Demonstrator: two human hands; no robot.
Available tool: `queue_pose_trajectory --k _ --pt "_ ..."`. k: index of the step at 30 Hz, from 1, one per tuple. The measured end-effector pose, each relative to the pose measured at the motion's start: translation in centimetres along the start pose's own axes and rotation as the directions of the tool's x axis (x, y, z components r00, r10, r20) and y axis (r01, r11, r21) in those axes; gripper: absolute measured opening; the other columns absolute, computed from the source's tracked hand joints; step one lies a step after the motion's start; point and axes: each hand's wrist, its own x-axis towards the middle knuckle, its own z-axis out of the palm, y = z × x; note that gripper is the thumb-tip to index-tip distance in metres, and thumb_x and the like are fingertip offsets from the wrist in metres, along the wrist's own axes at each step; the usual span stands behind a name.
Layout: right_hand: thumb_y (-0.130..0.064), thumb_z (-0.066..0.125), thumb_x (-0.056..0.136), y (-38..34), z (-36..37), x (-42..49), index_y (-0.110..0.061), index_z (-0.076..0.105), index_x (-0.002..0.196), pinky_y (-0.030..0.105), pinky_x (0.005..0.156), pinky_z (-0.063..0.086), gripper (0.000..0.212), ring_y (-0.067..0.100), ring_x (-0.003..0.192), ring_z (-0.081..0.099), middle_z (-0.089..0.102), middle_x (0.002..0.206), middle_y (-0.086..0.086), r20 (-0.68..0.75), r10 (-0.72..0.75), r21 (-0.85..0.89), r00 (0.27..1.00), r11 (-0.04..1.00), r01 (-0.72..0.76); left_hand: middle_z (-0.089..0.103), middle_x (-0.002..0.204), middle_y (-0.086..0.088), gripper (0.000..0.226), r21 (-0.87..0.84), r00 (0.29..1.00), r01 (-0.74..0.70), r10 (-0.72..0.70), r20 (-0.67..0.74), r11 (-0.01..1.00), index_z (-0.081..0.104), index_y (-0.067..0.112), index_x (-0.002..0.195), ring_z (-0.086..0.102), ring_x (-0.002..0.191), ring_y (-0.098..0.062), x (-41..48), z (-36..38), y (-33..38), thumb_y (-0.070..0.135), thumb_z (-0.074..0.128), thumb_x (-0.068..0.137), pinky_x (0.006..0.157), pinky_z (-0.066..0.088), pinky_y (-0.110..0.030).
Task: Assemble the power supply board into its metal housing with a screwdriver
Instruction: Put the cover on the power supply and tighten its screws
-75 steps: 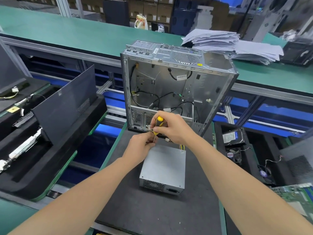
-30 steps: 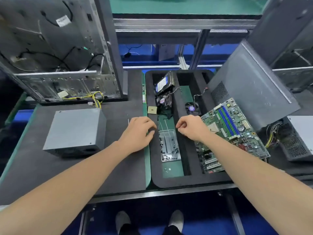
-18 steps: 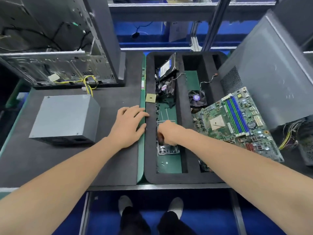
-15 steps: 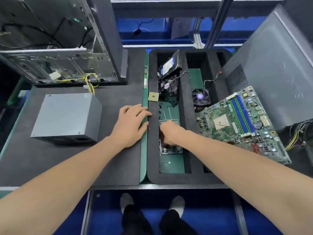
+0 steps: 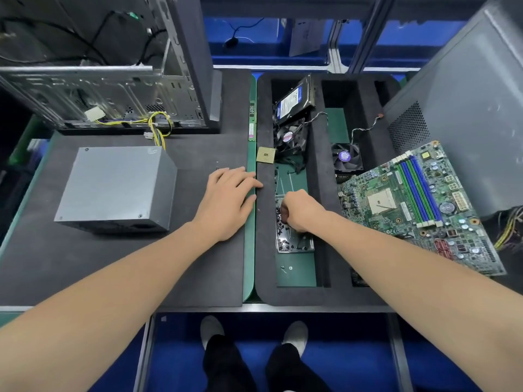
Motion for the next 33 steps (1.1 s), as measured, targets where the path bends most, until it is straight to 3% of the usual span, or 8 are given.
queue_pose_trajectory --k 4,10,15,20,24,27,29,33 --pt "0.0 0.062 0.092 -0.1 0.5 0.1 -0.004 0.073 0.104 0.038 0.085 0.062 0.017 0.032 0.087 0.067 0.069 0.107 0.016 0.018 0.013 0.006 1.0 1.0 -0.013 0.059 0.141 0.007 0.028 -0.012 1.0 -0.002 0.002 -0.01 1.0 0.064 0.027 0.127 0.044 0.141 -0.019 -0.1 0.2 -0.2 0.026 0.057 0.1 0.119 0.024 -0.043" --pt "-0.002 0.062 0.09 -0.5 0.9 -0.2 -0.011 0.061 0.085 0.034 0.072 0.059 0.01 0.032 0.083 0.065 0.062 0.087 0.008 0.034 -0.022 -0.072 0.999 0.997 0.024 0.059 0.14 0.008 0.027 -0.01 0.999 -0.016 0.016 -0.028 1.0 0.064 0.027 0.126 0.044 0.142 -0.019 -0.1 0.4 -0.4 0.025 0.057 0.101 0.119 0.023 -0.042" --pt "-0.006 0.057 0.098 -0.4 0.7 -0.6 -0.012 0.053 0.095 0.033 0.071 0.051 0.008 0.03 0.09 0.062 0.049 0.082 0.006 0.084 -0.051 -0.079 0.995 0.995 0.058 0.059 0.14 0.009 0.027 -0.023 0.999 -0.019 0.018 -0.032 1.0 0.064 0.027 0.127 0.043 0.142 -0.019 -0.1 0.4 -0.4 0.025 0.057 0.101 0.12 0.023 -0.042" --pt "-0.014 0.068 0.091 -0.6 -1.9 -1.6 -0.001 0.073 0.099 0.04 0.08 0.063 0.016 0.034 0.087 0.071 0.071 0.095 0.016 -0.044 0.039 0.146 0.998 0.989 -0.033 0.059 0.141 0.009 0.026 -0.022 1.0 -0.014 0.013 -0.027 1.0 0.063 0.029 0.127 0.042 0.143 -0.018 -0.1 0.3 -0.3 0.027 0.054 0.103 0.12 0.023 -0.042" --pt "-0.014 0.07 0.087 -0.3 -5.0 -3.0 -0.007 0.075 0.08 0.037 0.067 0.065 0.01 0.025 0.062 0.076 0.076 0.07 0.01 -0.155 0.109 0.428 0.982 0.903 -0.033 0.061 0.139 0.009 0.029 -0.166 0.996 0.077 -0.07 0.048 0.983 0.06 0.029 0.132 0.044 0.141 -0.015 0.1 -0.7 0.0 0.026 0.051 0.105 0.122 0.019 -0.037" --pt "-0.011 0.068 0.085 -1.5 -7.4 -4.3 -0.011 0.072 0.078 0.037 0.067 0.066 0.008 0.018 0.058 0.075 0.075 0.062 0.005 -0.276 0.033 0.577 0.961 0.805 0.138 0.071 0.12 0.013 0.024 -0.381 0.968 0.249 -0.235 0.084 0.89 0.069 0.028 0.122 0.059 0.117 -0.005 0.7 -3.3 0.5 0.025 0.053 0.104 0.113 0.035 -0.034" --pt "-0.013 0.067 0.086 -3.3 -8.9 -5.1 -0.012 0.072 0.081 0.039 0.073 0.066 0.007 0.017 0.06 0.075 0.074 0.062 0.003 -0.367 -0.08 0.551 0.927 0.784 0.286 0.076 0.099 0.014 0.02 -0.519 0.914 0.376 -0.398 0.074 0.768 0.078 0.027 0.103 0.067 0.091 0.003 1.2 -5.8 0.9 0.032 0.059 0.101 0.088 0.051 -0.027" --pt "-0.02 0.071 0.088 -7.3 -11.2 -6.0 -0.014 0.072 0.086 0.032 0.076 0.06 0.007 0.014 0.063 0.071 0.072 0.066 -0.005 -0.524 -0.239 0.4 0.817 0.778 0.484 0.078 0.086 -0.003 0.021 -0.831 0.782 0.512 -0.519 0.346 0.217 0.077 0.007 0.098 0.073 0.081 -0.018 1.8 -11.2 0.6 0.024 0.065 0.101 0.071 0.059 -0.024"
